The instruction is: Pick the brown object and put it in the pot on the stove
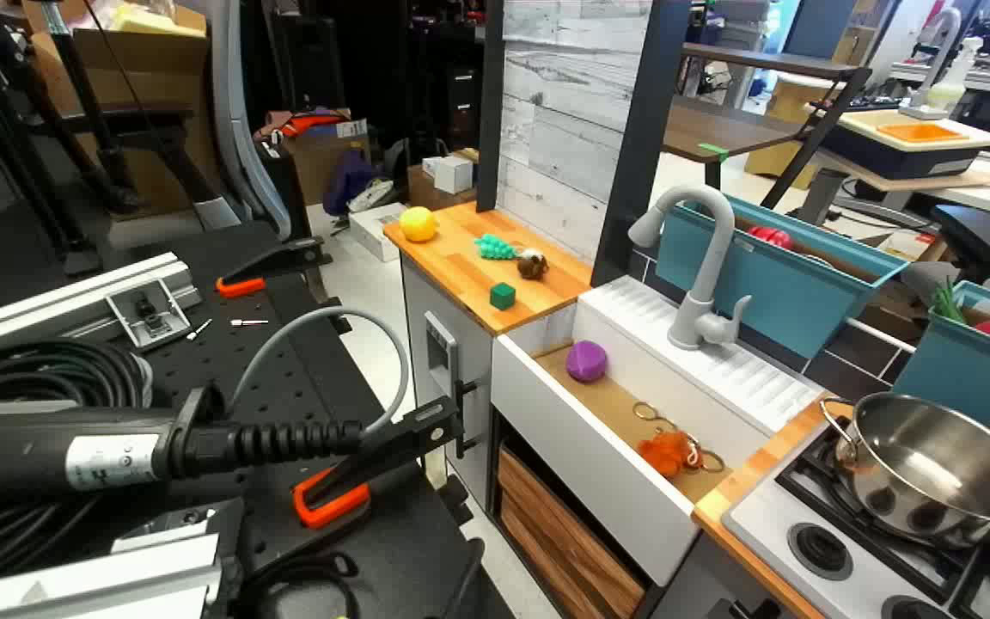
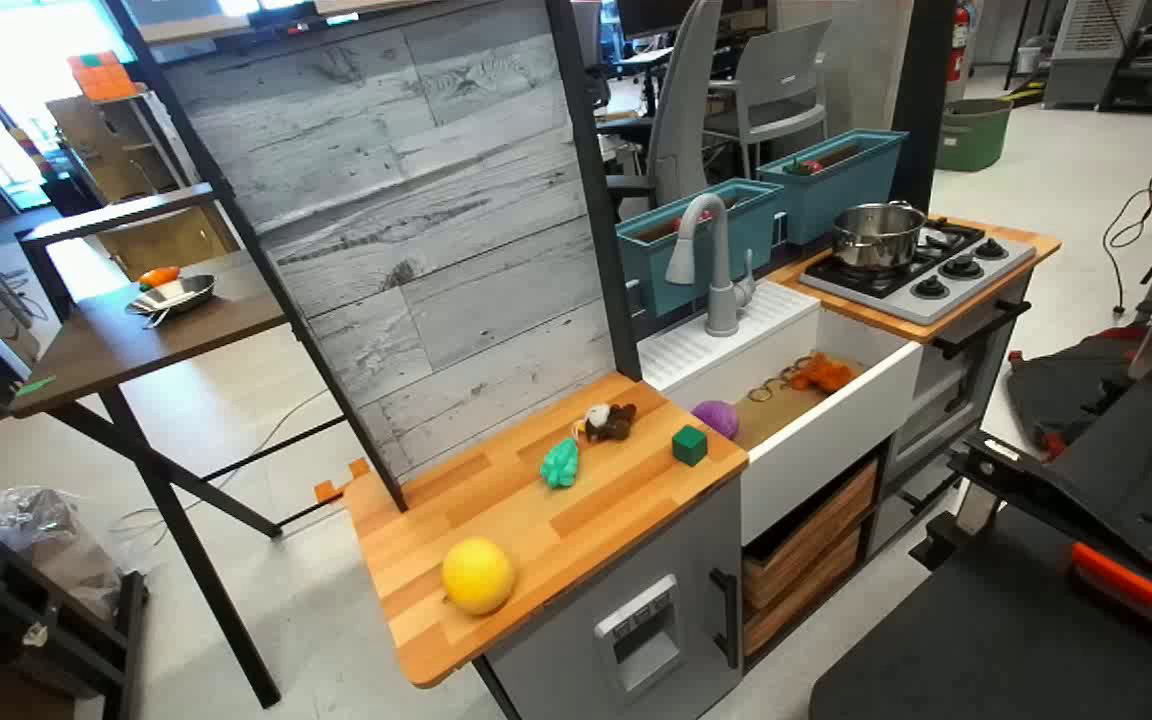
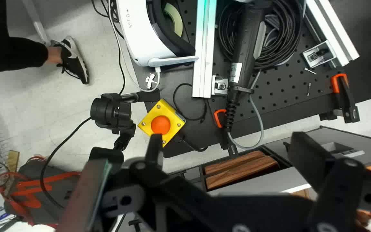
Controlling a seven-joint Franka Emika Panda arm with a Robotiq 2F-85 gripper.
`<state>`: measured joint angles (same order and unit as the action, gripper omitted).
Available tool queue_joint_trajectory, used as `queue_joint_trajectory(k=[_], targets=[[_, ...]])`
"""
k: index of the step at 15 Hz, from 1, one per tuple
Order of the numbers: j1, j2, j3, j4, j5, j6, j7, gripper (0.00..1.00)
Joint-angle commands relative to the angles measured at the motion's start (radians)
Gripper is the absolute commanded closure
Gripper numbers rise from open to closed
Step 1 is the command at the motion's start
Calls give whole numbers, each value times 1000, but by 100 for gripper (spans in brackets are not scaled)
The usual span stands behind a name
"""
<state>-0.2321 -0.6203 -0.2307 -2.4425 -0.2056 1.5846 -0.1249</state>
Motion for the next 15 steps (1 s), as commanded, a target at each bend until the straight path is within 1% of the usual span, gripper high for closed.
queue_joint_trajectory(k=[1,11,13,15], targets=[[6,0,-4,2,-2,-1,2,0],[6,0,-4,2,-2,-1,2,0],[25,41,8,2,13,49,19,0],[49,125,21,5,19,159,47,0]])
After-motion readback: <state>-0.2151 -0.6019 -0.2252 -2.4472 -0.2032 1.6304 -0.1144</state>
